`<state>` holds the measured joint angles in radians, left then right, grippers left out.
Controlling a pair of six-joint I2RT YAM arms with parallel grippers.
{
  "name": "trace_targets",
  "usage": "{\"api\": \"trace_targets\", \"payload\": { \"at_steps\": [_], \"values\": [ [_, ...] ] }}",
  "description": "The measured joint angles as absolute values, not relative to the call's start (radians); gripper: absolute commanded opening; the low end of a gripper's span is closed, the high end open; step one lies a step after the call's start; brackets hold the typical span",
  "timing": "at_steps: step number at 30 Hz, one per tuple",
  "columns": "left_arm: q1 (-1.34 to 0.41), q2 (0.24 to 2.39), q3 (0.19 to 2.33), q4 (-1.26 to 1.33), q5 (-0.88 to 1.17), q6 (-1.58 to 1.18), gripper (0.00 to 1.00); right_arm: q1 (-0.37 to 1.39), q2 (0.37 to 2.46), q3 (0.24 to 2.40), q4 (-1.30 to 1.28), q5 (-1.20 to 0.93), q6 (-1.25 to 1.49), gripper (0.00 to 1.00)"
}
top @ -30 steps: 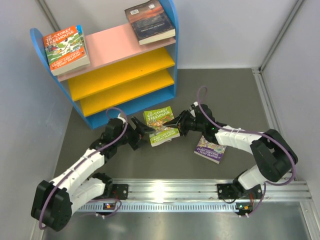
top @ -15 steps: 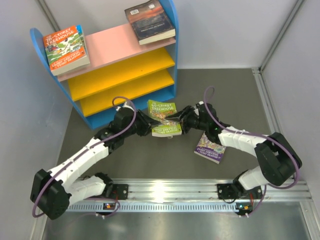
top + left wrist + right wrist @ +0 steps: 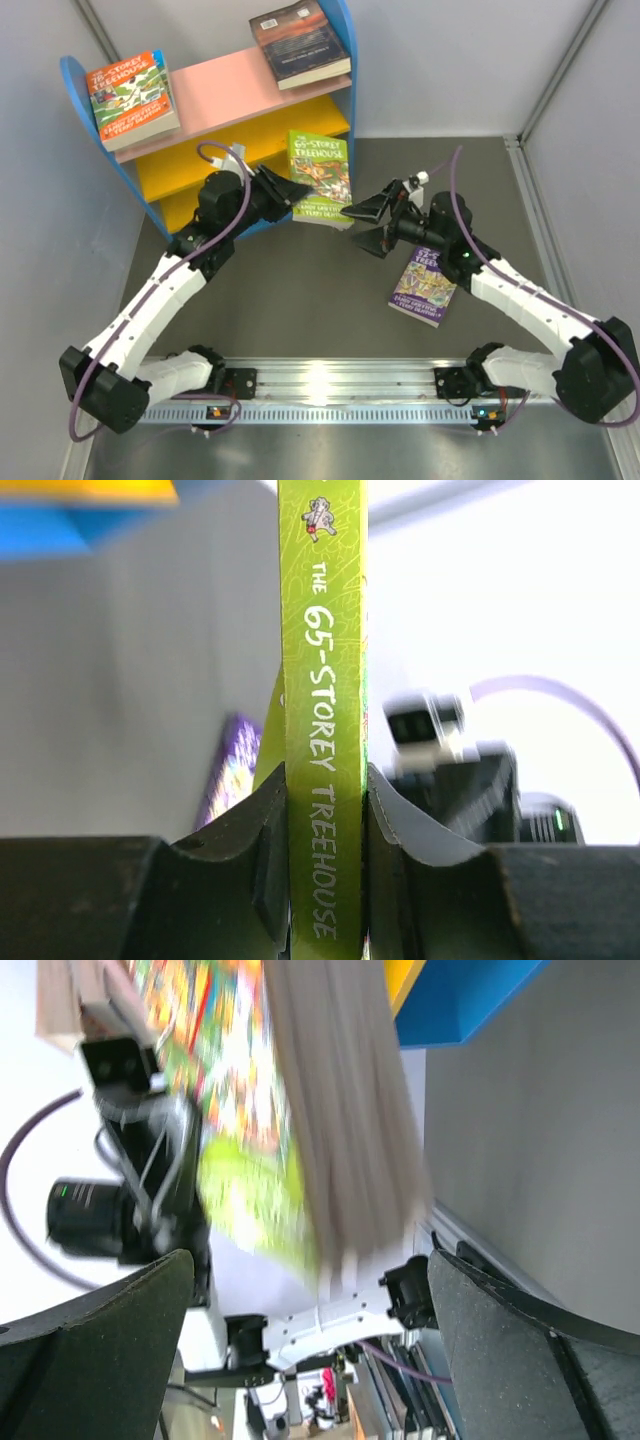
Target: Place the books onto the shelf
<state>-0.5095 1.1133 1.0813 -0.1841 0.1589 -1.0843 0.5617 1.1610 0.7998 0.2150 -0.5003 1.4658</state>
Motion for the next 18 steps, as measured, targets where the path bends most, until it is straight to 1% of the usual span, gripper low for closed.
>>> {"api": "trace_targets", "payload": {
  "at_steps": [3, 6, 11, 18],
  "values": [
    [-0.435, 1.113, 1.075, -0.149, 0.148, -1.087, 0.00, 0.552, 1.116, 0.790, 0.198, -0.525, 1.459, 1.00],
    [-0.364, 1.104, 1.015, -0.056, 0.161, -1.126, 0.00, 0.539, 1.062, 0.752, 0.183, -0.537, 1.458, 1.00],
    [-0.292, 1.105, 0.917, 0.078, 0.172, -1.202, 0.00, 0.534, 1.003, 0.696, 0.153, -0.546, 1.457, 1.00],
    [-0.223, 1.106, 0.905, 0.166, 0.144, -1.269, 0.00, 0.533, 0.939, 0.645, 0.099, -0.546, 1.454, 1.00]
  ]
}}
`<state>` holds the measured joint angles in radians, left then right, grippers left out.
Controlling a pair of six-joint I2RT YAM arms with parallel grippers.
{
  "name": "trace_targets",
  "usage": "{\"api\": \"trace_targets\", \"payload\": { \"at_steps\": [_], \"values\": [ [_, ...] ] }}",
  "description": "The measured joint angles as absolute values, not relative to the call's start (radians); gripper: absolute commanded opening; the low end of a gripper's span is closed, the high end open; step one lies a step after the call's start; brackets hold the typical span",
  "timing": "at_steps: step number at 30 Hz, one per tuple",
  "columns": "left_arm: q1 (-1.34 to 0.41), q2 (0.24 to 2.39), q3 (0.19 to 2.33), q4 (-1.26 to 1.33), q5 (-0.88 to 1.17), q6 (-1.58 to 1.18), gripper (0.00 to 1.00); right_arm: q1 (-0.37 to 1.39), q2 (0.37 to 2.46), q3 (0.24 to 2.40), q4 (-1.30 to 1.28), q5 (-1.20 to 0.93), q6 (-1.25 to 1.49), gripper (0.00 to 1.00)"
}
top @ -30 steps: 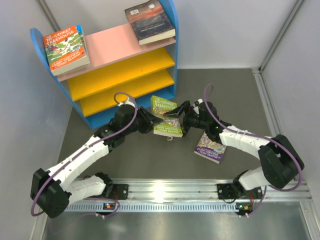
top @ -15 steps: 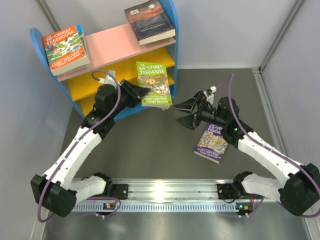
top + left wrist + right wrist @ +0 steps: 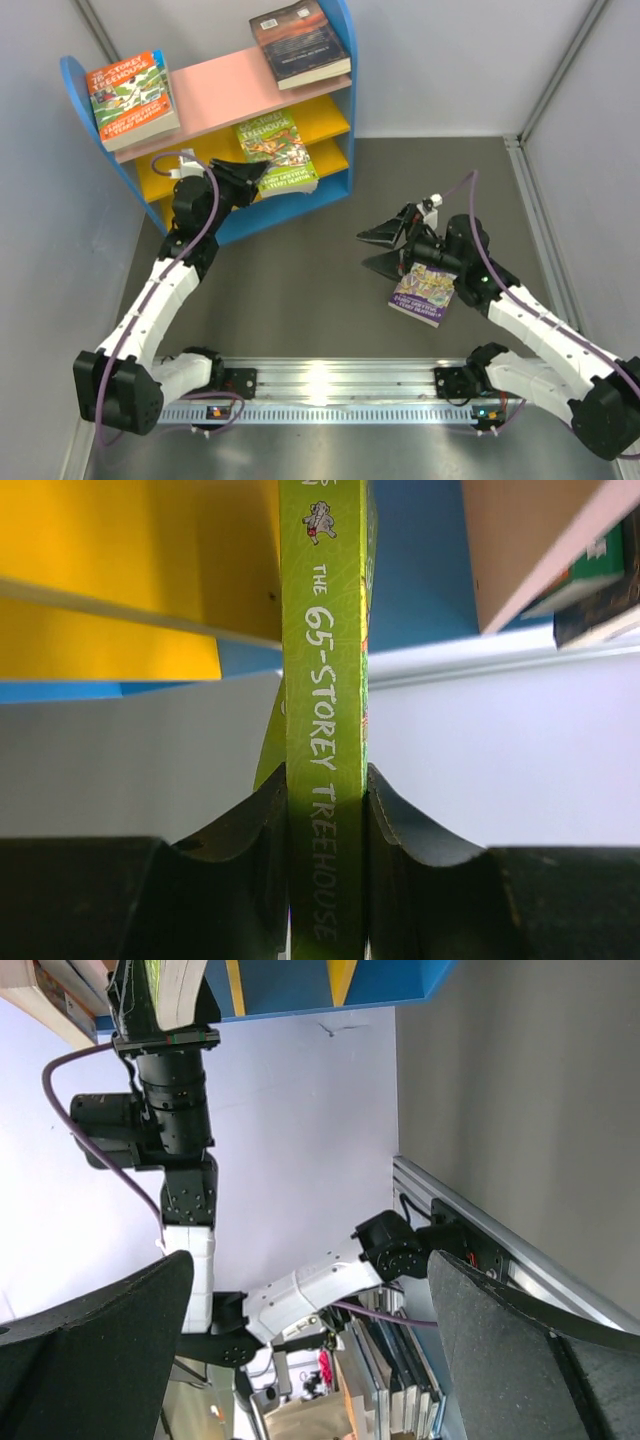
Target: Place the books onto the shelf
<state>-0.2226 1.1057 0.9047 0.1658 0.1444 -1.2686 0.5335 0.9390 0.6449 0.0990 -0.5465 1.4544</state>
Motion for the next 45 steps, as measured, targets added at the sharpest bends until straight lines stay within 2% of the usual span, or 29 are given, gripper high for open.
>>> {"api": "trace_targets", "payload": {
  "at_steps": [7, 16, 19, 21, 23, 25, 26, 36, 45],
  "values": [
    [-0.210, 1.126, 0.905, 0.152, 0.105, -1.325, 0.00, 0.533, 0.931, 0.641, 0.081, -0.542, 1.439, 0.99],
    [-0.213, 1.258, 0.972, 0.156, 0.059, -1.426, 0.02, 0.533, 0.978, 0.656, 0.081, -0.536, 1.432, 0.96],
    [-0.213, 1.295, 0.995, 0.158, 0.034, -1.461, 0.33, 0.533, 0.987, 0.657, 0.090, -0.530, 1.432, 0.90],
    [-0.216, 1.324, 1.027, 0.156, 0.024, -1.473, 0.60, 0.533, 1.010, 0.665, 0.093, -0.526, 1.431, 0.83],
    [-0.218, 1.351, 1.058, 0.146, 0.020, -1.483, 0.78, 0.533, 1.050, 0.693, 0.094, -0.525, 1.431, 0.80],
    [-0.225, 1.362, 1.081, 0.141, 0.032, -1.488, 0.89, 0.534, 1.089, 0.727, 0.101, -0.525, 1.431, 0.78],
    [-0.228, 1.365, 1.095, 0.131, 0.037, -1.491, 0.98, 0.534, 1.108, 0.746, 0.107, -0.525, 1.431, 0.78],
    [-0.228, 1.283, 1.167, -0.176, -0.027, -1.454, 0.99, 0.535, 1.205, 0.826, 0.168, -0.542, 1.431, 0.77],
    [-0.228, 1.150, 1.167, -0.308, -0.046, -1.414, 0.99, 0.535, 1.237, 0.826, 0.170, -0.570, 1.406, 0.79]
  ]
}}
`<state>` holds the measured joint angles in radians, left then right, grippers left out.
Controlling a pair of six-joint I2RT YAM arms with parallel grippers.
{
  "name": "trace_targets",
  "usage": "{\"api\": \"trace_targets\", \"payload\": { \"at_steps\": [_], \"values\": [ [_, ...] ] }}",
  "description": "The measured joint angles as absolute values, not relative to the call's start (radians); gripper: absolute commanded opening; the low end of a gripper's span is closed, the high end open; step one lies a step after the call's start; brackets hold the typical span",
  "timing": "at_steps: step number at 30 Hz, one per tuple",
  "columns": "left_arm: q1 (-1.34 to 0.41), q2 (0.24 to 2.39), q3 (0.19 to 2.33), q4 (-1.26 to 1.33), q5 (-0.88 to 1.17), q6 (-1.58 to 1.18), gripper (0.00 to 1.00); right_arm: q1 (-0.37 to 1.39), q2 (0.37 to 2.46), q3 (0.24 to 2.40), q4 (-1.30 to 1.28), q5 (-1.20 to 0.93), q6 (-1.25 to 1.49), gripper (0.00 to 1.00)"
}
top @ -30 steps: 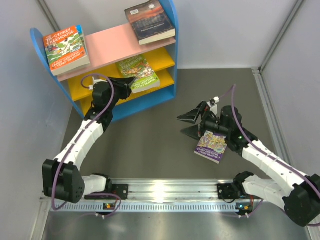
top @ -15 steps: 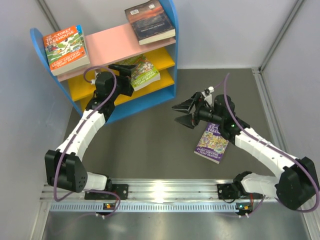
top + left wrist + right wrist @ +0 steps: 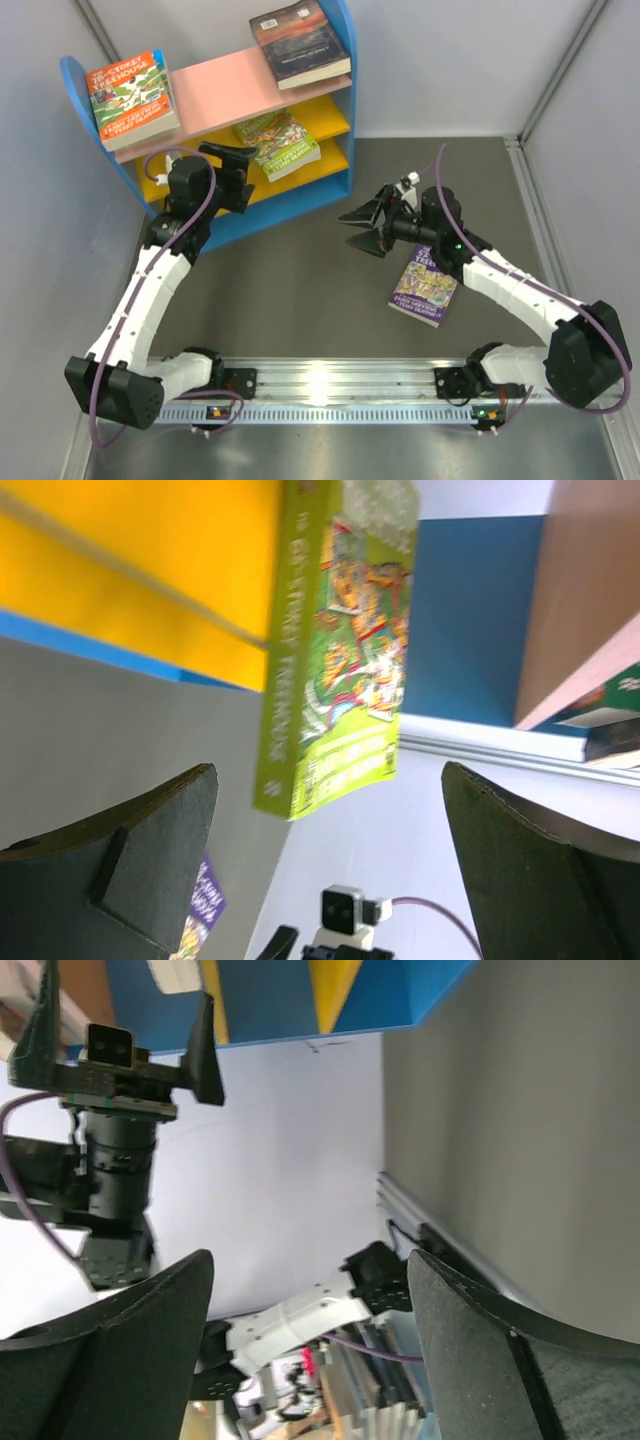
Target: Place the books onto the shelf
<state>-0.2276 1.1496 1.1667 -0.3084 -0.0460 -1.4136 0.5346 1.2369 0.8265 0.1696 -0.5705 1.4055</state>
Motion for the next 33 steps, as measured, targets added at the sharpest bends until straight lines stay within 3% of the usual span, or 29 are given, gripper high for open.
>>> {"api": "trace_targets", "payload": {
  "at_steps": [5, 9, 17, 23, 28, 33],
  "values": [
    [-0.228, 1.106, 1.167, -0.414, -0.034, -1.377, 0.99, 0.527, 1.203, 0.859, -0.023, -0.517, 1.258, 0.91],
    [-0.273, 1.036, 1.163, -0.496, -0.033, -1.332, 0.99, 0.476, 1.123, 0.927, -0.263, -0.416, 1.091, 0.93],
    [-0.589, 0.950, 1.053, -0.594, -0.075, -1.271, 0.99, 0.301, 1.045, 1.061, -0.718, -0.060, 0.839, 0.95],
    [-0.835, 1.218, 1.000, -0.556, -0.070, -1.248, 0.99, 0.165, 1.060, 0.945, -0.869, 0.019, 0.768, 0.96],
    [-0.867, 1.529, 1.081, -0.517, -0.012, -1.168, 0.99, 0.097, 1.110, 0.774, -0.896, -0.003, 0.752, 0.97],
    [-0.870, 1.778, 1.287, -0.459, 0.056, -1.077, 0.99, 0.064, 1.164, 0.744, -0.906, 0.007, 0.736, 0.97]
  ]
}}
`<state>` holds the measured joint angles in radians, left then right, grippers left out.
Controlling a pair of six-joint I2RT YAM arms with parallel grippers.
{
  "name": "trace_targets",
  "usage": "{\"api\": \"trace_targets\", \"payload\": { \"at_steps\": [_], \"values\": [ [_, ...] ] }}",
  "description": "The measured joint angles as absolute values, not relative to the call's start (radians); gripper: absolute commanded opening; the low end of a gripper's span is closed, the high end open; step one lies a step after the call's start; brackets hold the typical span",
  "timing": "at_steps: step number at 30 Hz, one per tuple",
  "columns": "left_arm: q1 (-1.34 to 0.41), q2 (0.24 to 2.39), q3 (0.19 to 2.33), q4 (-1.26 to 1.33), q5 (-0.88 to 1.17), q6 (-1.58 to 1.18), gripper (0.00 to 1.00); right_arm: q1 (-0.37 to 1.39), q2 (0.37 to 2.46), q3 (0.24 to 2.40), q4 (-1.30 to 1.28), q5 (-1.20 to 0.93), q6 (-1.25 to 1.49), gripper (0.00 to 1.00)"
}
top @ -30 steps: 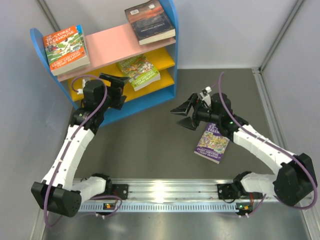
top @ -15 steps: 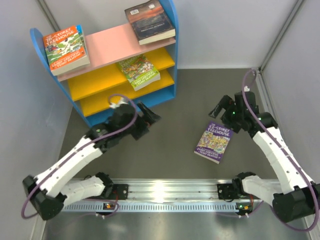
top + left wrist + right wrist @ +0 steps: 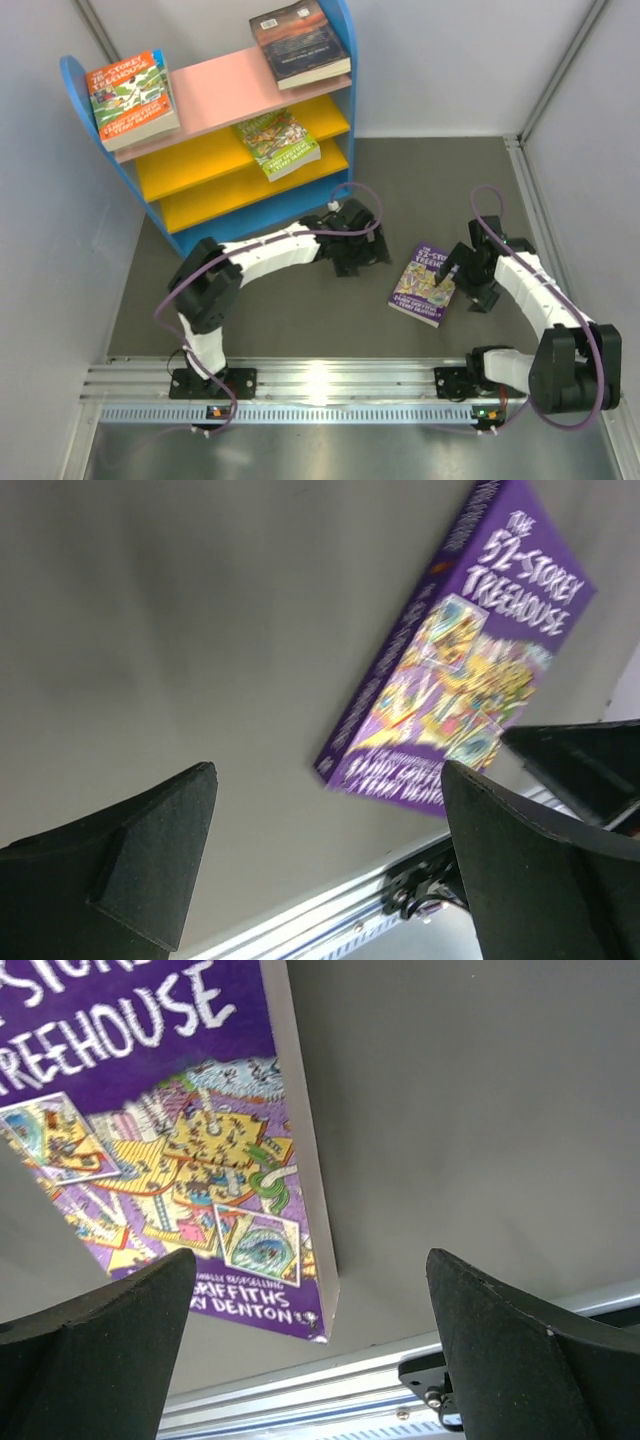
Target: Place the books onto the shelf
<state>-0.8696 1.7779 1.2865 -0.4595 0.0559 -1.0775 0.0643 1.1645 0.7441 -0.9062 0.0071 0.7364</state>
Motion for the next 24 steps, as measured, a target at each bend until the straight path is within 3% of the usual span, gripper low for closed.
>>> {"api": "trace_targets", "payload": {
  "at_steps": [4, 10, 16, 17, 21, 24],
  "values": [
    [-0.869, 1.945, 1.425, -0.387, 0.135, -1.040, 0.99, 0.062, 1.217, 0.710, -0.862, 0.008, 0.738, 0.95],
    [-0.869, 2.102, 1.470, -0.266, 0.294, -1.057, 0.99, 0.056, 1.255, 0.618, -0.719, -0.103, 0.777, 0.80],
    [-0.867, 2.103, 1.367, -0.041, 0.437, -1.119, 0.98, 0.055, 1.265, 0.586, -0.606, -0.195, 0.814, 0.52],
    [-0.863, 2.104, 1.355, -0.014, 0.458, -1.129, 0.98, 0.054, 1.266, 0.582, -0.591, -0.206, 0.816, 0.37],
    [-0.849, 2.104, 1.316, 0.067, 0.505, -1.158, 0.98, 0.032, 1.264, 0.563, -0.551, -0.255, 0.822, 0.00],
    [-0.843, 2.095, 1.269, 0.146, 0.514, -1.190, 0.98, 0.022, 1.259, 0.565, -0.551, -0.277, 0.815, 0.00]
  ]
}}
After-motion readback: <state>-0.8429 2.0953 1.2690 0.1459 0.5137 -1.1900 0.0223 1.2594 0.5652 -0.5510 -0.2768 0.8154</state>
